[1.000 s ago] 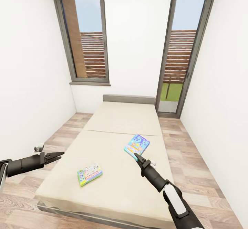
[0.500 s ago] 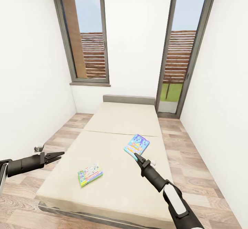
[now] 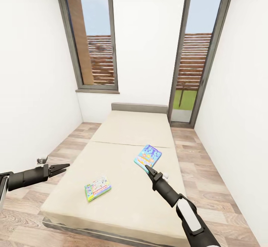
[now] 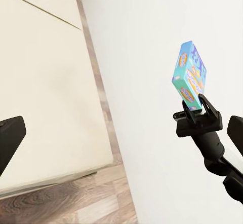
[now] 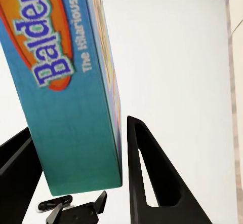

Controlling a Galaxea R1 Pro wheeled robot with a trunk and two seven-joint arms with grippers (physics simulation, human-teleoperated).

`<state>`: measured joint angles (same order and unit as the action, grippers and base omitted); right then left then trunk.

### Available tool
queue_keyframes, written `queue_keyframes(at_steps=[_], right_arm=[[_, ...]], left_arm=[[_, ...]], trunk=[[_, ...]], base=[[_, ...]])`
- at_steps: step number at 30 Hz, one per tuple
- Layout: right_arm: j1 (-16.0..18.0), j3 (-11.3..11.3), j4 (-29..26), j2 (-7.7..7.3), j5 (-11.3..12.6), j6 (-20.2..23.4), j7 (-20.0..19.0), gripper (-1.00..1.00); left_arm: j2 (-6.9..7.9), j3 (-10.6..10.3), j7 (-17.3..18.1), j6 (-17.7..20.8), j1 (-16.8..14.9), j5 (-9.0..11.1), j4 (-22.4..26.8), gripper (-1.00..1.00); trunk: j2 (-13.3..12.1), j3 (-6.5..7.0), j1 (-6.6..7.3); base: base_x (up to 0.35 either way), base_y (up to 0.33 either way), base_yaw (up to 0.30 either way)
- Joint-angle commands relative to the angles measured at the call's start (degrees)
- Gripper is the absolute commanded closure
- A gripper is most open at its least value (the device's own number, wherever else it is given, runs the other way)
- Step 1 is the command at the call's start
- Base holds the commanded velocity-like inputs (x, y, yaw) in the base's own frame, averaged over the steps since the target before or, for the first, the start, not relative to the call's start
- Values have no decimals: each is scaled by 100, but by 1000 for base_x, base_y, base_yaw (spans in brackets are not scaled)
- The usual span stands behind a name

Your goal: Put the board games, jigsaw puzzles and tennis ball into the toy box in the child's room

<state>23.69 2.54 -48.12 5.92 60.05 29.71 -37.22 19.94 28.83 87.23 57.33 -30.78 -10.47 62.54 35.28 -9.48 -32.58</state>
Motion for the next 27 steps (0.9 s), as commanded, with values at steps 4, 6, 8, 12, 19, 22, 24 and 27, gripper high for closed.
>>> queue_keyframes(at_steps=[4, 6, 8, 12, 19, 22, 24, 27], right_arm=[[5, 17, 3, 5, 24, 44, -12, 100], [6, 15, -1, 5, 24, 44, -12, 100], [5, 17, 0, 5, 24, 44, -13, 100], [5, 18, -1, 5, 24, 44, -13, 100], [5, 19, -3, 5, 24, 44, -20, 100], [5, 19, 0, 5, 24, 44, -21, 100], [5, 19, -3, 5, 24, 44, -21, 100], [5, 19, -2, 5, 24, 44, -22, 100]], left_arm=[[-45, 9, 49, 59, -6, -79, 4, -100], [-52, 9, 48, 59, -6, -83, 4, -100], [-59, 9, 48, 59, -6, -85, 4, -100], [-85, 9, 45, 59, -6, -87, 4, -100], [-95, 9, 45, 59, -6, -87, 4, -100], [-95, 9, 42, 59, -6, -87, 4, -100], [-95, 9, 40, 59, -6, -90, 4, -100], [-95, 9, 44, 59, -6, -88, 4, -100]], trunk=[[-154, 63, 86], [-234, 98, 130], [-314, 134, 174], [-475, 206, 262], [-755, 332, 416], [-876, 386, 482], [-956, 422, 526], [-1076, 475, 592]], base=[[0, 0, 0], [0, 0, 0], [0, 0, 0], [0, 0, 0], [0, 0, 0], [0, 0, 0], [0, 0, 0], [0, 0, 0]])
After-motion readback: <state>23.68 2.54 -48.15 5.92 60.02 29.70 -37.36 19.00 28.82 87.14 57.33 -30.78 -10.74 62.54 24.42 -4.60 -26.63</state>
